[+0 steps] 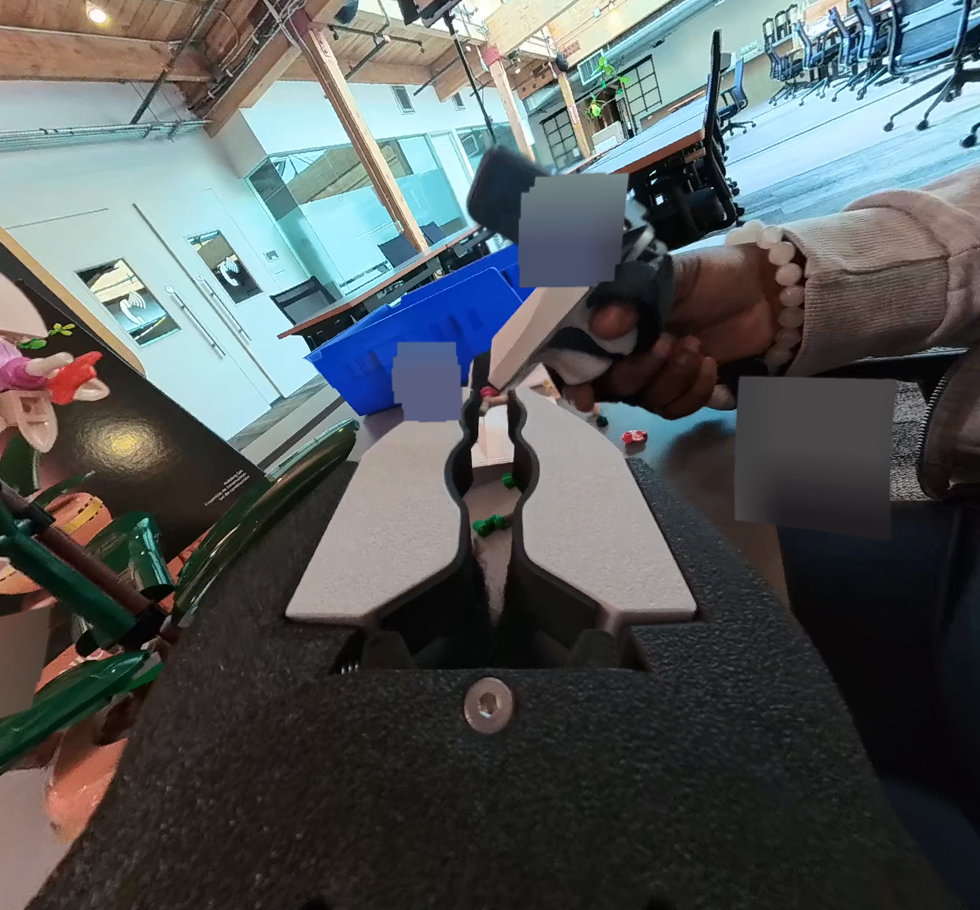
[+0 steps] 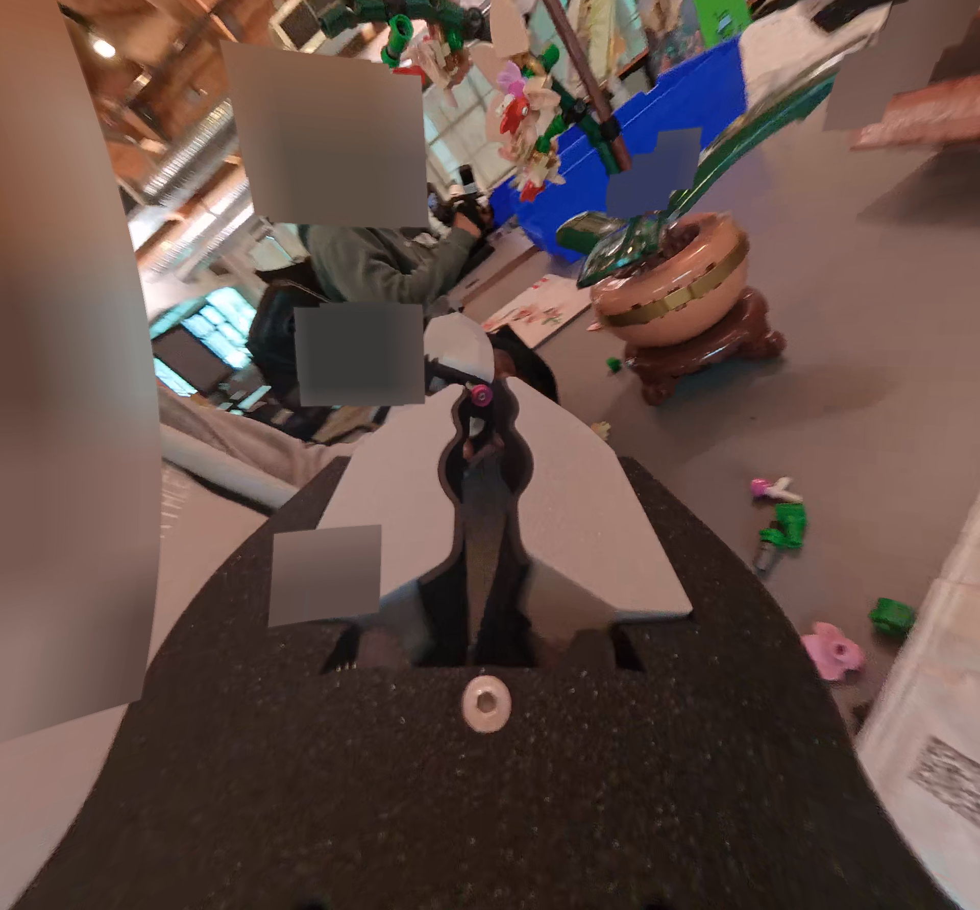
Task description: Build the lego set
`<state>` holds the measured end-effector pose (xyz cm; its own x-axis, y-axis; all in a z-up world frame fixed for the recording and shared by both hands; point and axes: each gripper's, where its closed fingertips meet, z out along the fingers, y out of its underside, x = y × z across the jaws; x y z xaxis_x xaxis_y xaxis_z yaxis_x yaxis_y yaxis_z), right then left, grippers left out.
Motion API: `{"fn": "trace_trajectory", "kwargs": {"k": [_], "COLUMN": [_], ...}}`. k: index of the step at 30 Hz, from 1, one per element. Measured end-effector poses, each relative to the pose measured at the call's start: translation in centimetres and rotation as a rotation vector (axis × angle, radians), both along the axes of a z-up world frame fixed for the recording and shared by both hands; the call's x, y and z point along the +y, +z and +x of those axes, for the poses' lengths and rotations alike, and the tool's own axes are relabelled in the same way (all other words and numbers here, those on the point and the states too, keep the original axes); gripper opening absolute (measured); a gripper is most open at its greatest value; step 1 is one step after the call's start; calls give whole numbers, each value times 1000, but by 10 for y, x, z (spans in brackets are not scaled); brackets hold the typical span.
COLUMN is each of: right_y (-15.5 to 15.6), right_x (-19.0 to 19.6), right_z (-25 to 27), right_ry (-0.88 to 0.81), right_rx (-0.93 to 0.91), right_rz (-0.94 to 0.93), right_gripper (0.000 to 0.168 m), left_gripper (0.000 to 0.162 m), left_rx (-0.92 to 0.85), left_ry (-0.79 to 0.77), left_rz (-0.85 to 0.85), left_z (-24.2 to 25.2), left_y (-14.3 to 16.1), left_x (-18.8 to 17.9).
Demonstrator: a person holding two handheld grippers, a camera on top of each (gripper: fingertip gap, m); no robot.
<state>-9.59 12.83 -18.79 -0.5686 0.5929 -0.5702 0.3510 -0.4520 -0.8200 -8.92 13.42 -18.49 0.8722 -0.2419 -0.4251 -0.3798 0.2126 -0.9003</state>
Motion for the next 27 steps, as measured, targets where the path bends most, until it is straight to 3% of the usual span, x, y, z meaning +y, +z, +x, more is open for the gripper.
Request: {"fn": "trace_trajectory", "kwargs": {"k": [5, 9, 12, 18, 21, 27], "right_y": [-5, -18, -20, -29, -34, -32], "right_x": [22, 26, 29, 20, 18, 14], "right_z": [0, 3, 6, 6, 5, 9], "right_ry": [-189, -250, -298, -250, -221, -145], "right_rx": [66, 41, 33, -25, -57, -120], "right_rz": [304, 588, 696, 624, 552, 365], "right_gripper": [5, 28, 18, 15, 8, 12], "left_gripper": [9, 9, 9, 9, 9, 9], "left_rx": [6, 78, 162, 259, 310, 466], "left_ry": [67, 128, 171, 169, 168, 187], "left_rz": [-13, -94, -134, -161, -121, -20], "left_z": [-10, -13, -13, -4, 0, 7], "left_y": [-2, -15, -23, -35, -33, -27], "left_x": [2, 7, 9, 15, 13, 10]}}
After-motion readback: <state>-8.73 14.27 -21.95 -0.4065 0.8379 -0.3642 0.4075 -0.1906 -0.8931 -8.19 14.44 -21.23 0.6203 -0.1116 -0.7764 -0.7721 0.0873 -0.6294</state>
